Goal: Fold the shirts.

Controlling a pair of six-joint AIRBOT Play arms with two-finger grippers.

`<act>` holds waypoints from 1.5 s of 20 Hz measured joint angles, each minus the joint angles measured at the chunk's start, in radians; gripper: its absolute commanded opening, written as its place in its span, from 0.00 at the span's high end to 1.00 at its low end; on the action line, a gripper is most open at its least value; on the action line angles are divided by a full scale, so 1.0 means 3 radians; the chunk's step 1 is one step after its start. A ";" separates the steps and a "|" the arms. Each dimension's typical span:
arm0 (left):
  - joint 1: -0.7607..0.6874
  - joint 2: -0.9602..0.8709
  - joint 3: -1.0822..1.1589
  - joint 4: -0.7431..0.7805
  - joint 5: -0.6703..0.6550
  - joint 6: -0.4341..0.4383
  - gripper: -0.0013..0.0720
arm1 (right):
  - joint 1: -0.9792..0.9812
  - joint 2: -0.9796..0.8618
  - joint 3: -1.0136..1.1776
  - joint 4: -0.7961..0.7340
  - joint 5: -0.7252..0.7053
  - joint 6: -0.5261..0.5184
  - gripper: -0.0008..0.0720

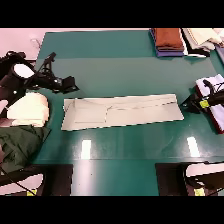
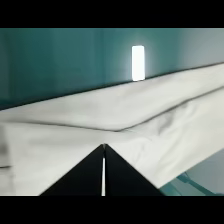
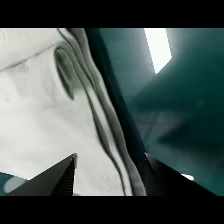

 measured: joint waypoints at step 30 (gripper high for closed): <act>-0.1390 -0.1681 0.1240 -0.0118 0.0449 -0.0290 0.95 | 0.2359 0.1015 0.1492 0.1053 -0.0122 0.0430 0.96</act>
